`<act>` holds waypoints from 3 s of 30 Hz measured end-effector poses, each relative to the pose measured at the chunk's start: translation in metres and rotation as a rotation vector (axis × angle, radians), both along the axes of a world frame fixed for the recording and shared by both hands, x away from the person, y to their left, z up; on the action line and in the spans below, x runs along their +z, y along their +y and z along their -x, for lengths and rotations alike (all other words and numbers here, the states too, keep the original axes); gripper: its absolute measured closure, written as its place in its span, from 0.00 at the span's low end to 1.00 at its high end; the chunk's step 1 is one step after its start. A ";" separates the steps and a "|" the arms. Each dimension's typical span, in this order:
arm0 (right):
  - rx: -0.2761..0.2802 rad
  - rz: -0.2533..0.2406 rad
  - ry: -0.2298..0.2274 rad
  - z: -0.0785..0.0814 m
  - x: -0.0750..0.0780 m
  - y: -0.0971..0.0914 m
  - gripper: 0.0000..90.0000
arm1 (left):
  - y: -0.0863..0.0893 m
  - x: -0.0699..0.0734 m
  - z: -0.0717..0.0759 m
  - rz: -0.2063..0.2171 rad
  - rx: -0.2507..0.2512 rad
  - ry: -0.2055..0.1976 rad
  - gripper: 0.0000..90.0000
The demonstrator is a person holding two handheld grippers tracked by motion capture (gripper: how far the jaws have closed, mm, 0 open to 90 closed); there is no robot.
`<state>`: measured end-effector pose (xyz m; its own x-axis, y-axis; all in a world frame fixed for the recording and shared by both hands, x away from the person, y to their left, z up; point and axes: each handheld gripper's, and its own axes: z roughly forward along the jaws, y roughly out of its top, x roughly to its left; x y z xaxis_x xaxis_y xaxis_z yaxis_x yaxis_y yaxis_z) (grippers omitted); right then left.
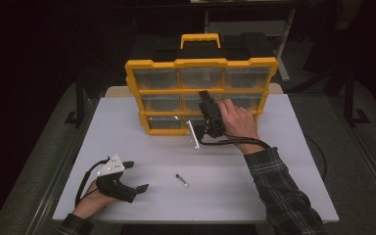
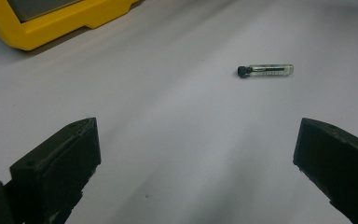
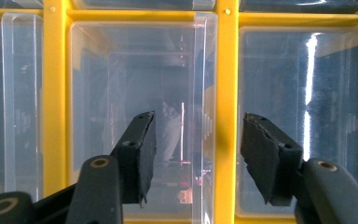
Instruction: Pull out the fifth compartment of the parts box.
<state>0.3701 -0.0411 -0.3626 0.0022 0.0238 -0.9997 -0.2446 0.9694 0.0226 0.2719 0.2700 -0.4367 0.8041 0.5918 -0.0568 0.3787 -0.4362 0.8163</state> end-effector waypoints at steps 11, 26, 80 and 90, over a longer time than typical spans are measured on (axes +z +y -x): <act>-0.025 -0.003 -0.007 0.000 0.002 0.002 0.58 | 0.000 0.000 0.001 -0.008 -0.004 -0.002 0.00; -0.032 0.008 -0.017 0.000 0.002 0.006 0.70 | 0.000 0.001 0.001 -0.004 0.001 -0.008 0.00; -0.066 0.014 0.015 0.006 0.006 0.009 0.87 | 0.000 0.000 0.000 -0.009 0.006 -0.009 0.00; -0.072 0.001 0.019 0.009 0.006 0.010 0.87 | 0.001 0.000 0.000 -0.011 0.005 -0.008 0.00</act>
<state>0.3609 -0.0309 -0.3568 -0.0149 0.0231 -0.9996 -0.1741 0.9844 0.0253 0.2718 0.2707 -0.4363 0.8014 0.5965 -0.0440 0.3744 -0.4429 0.8147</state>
